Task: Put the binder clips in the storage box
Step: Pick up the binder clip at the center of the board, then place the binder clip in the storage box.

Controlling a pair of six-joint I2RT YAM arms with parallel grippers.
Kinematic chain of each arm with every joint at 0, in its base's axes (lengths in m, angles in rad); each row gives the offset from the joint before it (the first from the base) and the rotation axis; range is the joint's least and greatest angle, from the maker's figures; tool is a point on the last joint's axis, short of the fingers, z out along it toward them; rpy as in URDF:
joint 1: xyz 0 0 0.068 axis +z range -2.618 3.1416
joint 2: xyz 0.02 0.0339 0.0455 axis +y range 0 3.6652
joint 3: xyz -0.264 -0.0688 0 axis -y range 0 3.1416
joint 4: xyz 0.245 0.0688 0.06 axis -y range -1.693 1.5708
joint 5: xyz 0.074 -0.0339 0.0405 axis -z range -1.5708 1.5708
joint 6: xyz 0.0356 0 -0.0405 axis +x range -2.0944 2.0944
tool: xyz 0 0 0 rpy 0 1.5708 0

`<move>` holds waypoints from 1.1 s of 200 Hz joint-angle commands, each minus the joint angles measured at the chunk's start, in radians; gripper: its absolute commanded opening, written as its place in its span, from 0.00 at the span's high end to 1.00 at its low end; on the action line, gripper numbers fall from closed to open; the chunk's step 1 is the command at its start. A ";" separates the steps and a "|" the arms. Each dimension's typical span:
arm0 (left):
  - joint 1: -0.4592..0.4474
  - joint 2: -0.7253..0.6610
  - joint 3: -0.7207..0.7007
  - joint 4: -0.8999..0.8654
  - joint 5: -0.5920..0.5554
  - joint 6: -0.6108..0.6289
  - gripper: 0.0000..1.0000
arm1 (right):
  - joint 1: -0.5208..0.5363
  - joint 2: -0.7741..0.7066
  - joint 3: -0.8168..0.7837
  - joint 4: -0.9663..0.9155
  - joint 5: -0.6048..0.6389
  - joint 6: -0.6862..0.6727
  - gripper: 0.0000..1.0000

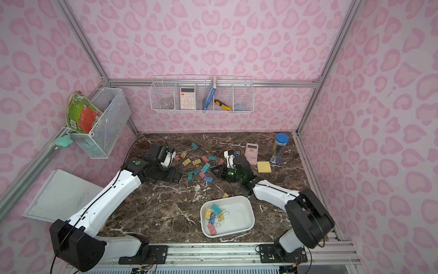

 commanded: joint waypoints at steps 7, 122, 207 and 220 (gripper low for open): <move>0.000 -0.038 -0.011 0.008 -0.031 0.031 0.00 | 0.054 -0.242 0.008 -0.458 0.155 -0.299 1.00; -0.001 -0.058 -0.042 0.039 -0.016 0.068 0.01 | 0.110 -0.311 -0.116 -0.943 0.178 -0.306 1.00; -0.002 -0.065 -0.041 0.040 -0.016 0.068 0.01 | 0.047 -0.305 -0.042 -0.839 0.181 -0.376 0.57; -0.001 -0.071 -0.040 0.039 -0.015 0.067 0.01 | -0.050 -0.301 -0.016 -0.838 0.175 -0.405 0.58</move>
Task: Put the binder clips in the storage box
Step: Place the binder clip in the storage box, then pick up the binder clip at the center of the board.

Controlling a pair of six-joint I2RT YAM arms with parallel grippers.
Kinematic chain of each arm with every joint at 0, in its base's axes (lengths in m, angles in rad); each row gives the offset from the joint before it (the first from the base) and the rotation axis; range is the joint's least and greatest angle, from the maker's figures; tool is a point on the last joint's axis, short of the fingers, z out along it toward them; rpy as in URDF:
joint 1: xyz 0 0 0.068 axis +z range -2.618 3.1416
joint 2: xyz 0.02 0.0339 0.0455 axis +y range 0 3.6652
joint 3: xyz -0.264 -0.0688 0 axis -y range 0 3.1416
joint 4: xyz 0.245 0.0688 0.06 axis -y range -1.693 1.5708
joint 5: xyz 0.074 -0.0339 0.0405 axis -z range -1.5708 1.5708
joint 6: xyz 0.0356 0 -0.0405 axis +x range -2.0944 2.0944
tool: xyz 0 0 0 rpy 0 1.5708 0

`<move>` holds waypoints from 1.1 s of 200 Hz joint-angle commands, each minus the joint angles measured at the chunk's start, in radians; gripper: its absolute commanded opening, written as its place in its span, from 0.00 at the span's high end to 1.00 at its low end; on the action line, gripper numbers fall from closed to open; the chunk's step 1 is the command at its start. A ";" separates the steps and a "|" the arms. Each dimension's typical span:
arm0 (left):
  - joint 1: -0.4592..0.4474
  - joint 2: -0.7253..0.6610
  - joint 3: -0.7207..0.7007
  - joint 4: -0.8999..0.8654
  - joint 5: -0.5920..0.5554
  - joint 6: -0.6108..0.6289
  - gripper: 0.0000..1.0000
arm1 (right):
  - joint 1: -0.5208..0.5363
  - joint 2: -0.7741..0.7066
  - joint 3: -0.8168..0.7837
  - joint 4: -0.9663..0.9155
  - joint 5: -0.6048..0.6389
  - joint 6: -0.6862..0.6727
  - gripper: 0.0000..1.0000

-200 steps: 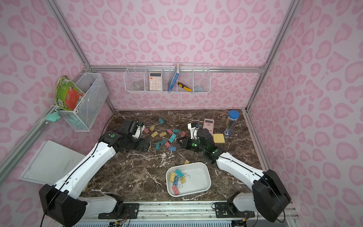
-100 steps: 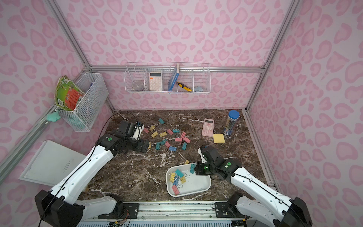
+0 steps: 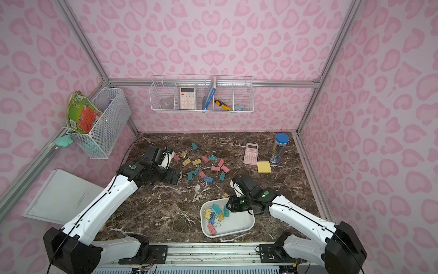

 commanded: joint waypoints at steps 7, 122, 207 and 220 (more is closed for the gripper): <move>0.001 -0.014 0.004 -0.004 0.000 0.012 0.01 | -0.145 0.004 0.053 0.022 0.038 -0.062 0.58; -0.001 -0.036 -0.004 0.001 -0.084 -0.006 0.00 | -0.008 0.794 0.772 -0.027 0.508 -0.101 0.60; -0.001 -0.028 0.005 -0.013 -0.056 -0.013 0.01 | 0.048 1.014 0.933 -0.145 0.573 -0.100 0.60; -0.001 -0.027 0.006 -0.014 -0.052 -0.012 0.01 | 0.048 1.012 0.914 -0.140 0.560 -0.101 0.65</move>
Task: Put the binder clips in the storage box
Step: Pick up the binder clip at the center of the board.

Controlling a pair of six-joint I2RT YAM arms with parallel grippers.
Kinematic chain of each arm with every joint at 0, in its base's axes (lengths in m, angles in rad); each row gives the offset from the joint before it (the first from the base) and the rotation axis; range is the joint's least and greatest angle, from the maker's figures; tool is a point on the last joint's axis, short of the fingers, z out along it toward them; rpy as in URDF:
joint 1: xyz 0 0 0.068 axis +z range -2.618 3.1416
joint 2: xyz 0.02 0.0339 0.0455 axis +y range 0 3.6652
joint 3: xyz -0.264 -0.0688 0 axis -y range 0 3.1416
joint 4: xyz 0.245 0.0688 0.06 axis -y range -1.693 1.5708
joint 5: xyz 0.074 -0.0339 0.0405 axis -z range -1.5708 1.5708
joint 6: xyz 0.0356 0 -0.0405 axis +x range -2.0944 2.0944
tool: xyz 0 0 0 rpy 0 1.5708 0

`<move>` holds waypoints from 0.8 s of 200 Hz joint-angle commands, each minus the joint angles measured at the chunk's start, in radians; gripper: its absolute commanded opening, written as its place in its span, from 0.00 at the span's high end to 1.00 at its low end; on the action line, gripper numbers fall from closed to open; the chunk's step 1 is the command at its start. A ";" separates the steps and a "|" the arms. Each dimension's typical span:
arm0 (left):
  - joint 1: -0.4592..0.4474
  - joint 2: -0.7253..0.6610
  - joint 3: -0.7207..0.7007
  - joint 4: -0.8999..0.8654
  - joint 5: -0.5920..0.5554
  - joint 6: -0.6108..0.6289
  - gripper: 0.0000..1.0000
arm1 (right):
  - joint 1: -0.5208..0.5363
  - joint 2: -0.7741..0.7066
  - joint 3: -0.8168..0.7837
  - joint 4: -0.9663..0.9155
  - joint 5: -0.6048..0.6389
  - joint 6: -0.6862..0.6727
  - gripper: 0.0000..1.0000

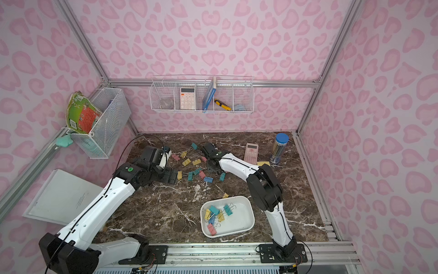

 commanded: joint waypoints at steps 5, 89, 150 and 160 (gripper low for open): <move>0.000 0.003 0.007 -0.014 0.016 -0.004 0.01 | 0.000 -0.005 -0.029 -0.023 0.000 0.007 0.66; 0.000 0.011 0.004 -0.015 0.003 0.000 0.01 | 0.005 -0.060 -0.101 0.017 0.035 0.030 0.85; 0.000 0.012 0.003 -0.015 0.002 0.002 0.01 | 0.016 -0.142 -0.202 0.029 0.065 0.042 0.98; 0.000 0.012 0.004 -0.015 0.003 0.003 0.01 | 0.021 -0.159 -0.219 0.025 0.073 0.045 1.00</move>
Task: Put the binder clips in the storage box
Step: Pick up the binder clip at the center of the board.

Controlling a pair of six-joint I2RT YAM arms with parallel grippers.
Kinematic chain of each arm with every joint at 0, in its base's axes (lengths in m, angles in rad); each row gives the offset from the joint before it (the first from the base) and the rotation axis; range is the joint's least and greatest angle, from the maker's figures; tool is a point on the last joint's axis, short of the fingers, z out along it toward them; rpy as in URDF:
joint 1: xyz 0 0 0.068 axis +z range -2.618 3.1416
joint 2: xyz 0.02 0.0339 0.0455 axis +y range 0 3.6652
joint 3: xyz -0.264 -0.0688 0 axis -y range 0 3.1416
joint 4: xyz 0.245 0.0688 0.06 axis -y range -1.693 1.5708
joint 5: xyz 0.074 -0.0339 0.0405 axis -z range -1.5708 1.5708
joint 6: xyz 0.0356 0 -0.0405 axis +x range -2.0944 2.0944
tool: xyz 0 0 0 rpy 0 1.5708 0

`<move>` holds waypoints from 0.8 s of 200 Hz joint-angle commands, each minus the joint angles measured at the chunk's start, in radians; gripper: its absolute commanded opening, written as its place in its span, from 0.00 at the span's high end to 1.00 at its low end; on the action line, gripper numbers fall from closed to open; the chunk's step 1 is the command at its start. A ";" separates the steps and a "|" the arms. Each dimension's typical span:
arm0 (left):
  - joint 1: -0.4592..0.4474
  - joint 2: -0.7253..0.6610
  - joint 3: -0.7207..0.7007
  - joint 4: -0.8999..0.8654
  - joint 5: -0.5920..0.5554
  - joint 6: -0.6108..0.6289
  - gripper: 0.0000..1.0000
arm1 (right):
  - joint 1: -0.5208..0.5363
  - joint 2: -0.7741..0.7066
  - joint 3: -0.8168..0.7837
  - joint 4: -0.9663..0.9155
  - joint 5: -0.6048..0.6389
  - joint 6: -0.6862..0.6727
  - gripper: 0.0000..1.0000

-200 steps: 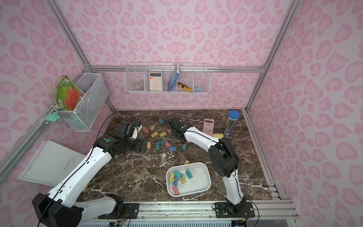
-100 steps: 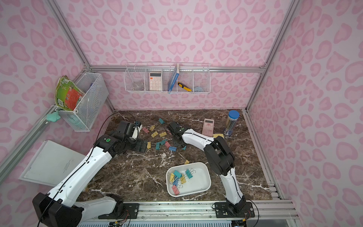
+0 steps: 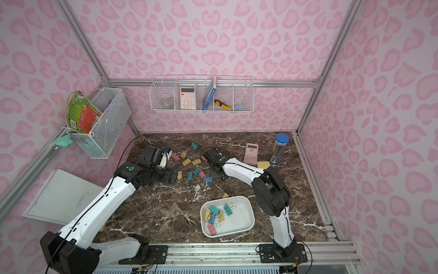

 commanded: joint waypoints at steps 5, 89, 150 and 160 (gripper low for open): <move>0.000 0.003 0.004 -0.015 -0.004 0.001 0.01 | 0.014 -0.041 -0.037 -0.002 0.042 0.019 1.00; 0.000 -0.005 0.003 -0.017 -0.007 0.003 0.01 | 0.071 -0.358 -0.201 0.064 -0.080 0.057 1.00; 0.000 0.000 0.007 -0.018 0.002 0.003 0.01 | -0.007 -0.734 -0.458 0.222 -0.422 0.146 1.00; 0.000 -0.001 0.005 -0.018 0.006 0.004 0.01 | -0.033 -0.839 -0.553 0.282 -0.530 0.162 1.00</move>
